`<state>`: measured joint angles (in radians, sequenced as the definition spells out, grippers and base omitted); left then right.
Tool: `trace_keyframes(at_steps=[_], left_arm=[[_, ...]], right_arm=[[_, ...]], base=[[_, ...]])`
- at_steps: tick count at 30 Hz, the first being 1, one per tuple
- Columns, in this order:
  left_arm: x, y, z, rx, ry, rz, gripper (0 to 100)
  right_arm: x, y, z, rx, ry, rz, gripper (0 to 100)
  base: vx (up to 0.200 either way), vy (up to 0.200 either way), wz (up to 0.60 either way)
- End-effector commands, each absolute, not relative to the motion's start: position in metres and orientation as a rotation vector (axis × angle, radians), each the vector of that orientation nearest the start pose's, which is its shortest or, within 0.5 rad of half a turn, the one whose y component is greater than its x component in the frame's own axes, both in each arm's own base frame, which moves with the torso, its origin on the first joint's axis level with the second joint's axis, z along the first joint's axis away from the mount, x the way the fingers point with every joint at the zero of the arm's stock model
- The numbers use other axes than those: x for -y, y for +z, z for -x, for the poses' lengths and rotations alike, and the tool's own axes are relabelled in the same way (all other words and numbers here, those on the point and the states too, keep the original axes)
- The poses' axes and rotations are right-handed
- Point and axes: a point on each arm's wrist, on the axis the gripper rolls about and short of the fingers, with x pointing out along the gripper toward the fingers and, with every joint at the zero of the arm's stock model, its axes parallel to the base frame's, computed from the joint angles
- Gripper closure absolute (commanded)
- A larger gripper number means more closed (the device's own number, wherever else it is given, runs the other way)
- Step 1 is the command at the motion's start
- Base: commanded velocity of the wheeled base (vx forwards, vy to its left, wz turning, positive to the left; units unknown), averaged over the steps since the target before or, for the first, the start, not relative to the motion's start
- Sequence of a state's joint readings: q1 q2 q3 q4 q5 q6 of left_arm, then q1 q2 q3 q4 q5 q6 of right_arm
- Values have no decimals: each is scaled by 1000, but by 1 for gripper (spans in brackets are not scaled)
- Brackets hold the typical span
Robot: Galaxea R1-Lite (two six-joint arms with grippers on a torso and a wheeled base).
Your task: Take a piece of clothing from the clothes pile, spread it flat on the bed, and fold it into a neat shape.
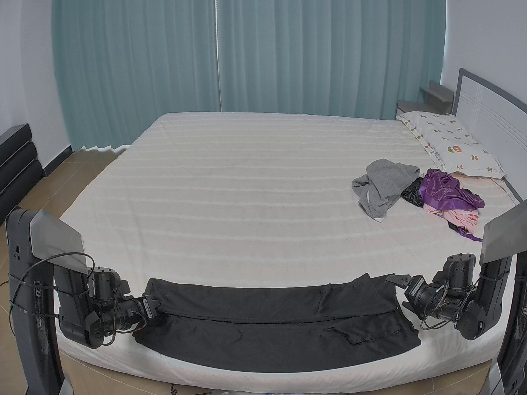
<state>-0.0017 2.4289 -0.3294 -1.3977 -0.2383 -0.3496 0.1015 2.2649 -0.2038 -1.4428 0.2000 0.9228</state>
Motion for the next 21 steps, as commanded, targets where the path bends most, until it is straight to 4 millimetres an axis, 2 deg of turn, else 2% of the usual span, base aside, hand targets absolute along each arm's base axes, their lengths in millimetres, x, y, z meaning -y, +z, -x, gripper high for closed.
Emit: trace_keyframes(at_steps=[1, 7, 8, 11, 15, 20, 21], left_arm=[[6, -63, -281, -748, -102, 421, 0], [5, -62, -284, -735, -98, 437, 0], [4, -61, -286, -727, -88, 461, 0], [3, -55, -290, -702, -67, 519, 0], [-2, -48, -292, -673, -64, 550, 0], [-5, -48, -294, -666, -58, 555, 0], [-7, -47, -296, -657, -55, 559, 0]], right_arm=[[-41, -15, -260, -705, 24, -901, 0], [-62, -13, -248, -754, 57, -854, 0], [-68, -17, -238, -791, 31, -824, 0], [-76, -25, -225, -840, 11, -791, 0], [-87, -27, -215, -869, 4, -802, 0], [-89, -25, -212, -846, -23, -792, 0], [-87, -23, -204, -862, -29, -786, 0]], base=[[0, 0, 0], [0, 0, 0], [0, 0, 0], [0, 0, 0], [0, 0, 0], [0, 0, 0], [0, 0, 0]])
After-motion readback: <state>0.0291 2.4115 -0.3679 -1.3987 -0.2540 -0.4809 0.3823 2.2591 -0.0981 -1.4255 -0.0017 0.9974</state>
